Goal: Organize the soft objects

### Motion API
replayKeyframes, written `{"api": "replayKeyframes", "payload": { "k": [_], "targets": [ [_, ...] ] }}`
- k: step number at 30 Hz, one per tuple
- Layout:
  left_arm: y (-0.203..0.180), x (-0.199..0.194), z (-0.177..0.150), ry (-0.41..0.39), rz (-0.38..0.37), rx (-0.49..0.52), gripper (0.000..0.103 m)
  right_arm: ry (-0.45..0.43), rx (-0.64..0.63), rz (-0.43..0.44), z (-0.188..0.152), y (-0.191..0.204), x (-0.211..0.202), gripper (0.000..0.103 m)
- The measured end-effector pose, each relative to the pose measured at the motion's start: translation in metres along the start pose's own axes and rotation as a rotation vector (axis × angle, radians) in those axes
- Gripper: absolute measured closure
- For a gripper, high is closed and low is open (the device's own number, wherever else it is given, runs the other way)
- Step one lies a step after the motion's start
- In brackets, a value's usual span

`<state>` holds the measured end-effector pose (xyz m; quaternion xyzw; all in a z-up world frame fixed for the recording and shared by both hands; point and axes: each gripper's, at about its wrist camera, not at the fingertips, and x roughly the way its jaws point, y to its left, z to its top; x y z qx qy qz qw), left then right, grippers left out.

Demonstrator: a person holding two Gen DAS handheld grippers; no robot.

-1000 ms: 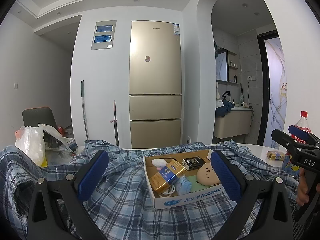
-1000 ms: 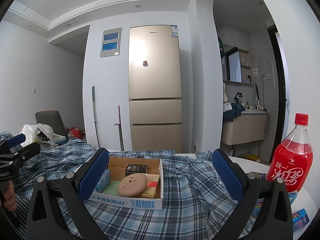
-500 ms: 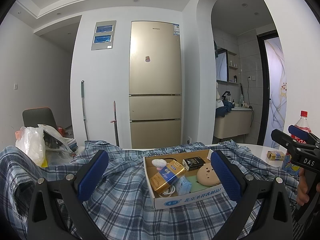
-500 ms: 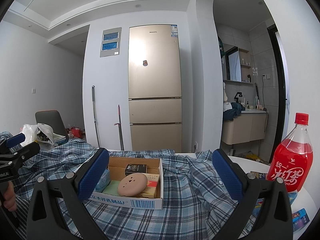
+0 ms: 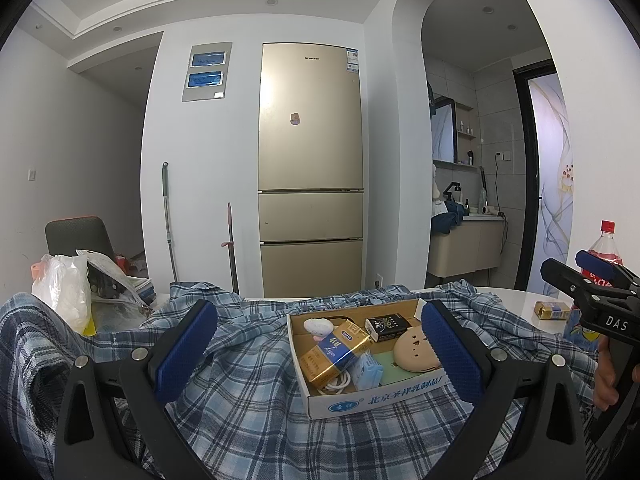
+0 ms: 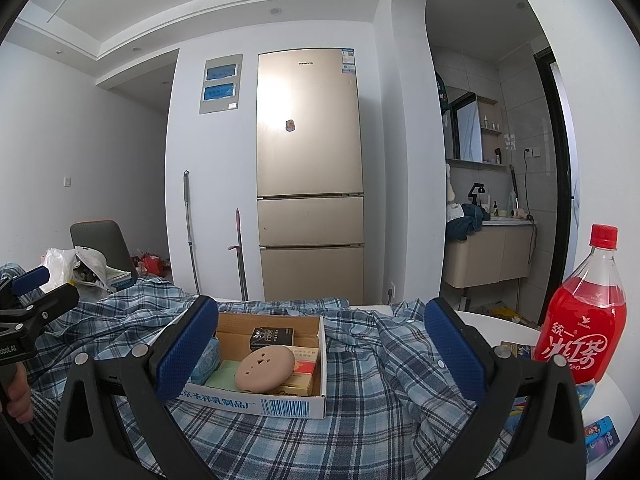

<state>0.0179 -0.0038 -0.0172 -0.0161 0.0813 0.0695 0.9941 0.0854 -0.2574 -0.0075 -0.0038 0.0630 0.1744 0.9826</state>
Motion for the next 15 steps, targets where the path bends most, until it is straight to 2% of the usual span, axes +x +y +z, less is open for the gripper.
{"api": "replayKeyframes", "payload": {
  "k": [15],
  "targets": [
    [0.0, 0.0002, -0.0003, -0.001, 0.0, 0.001, 0.0, 0.009, 0.005, -0.004, -0.0046, 0.0007, 0.0016, 0.0]
  ]
}}
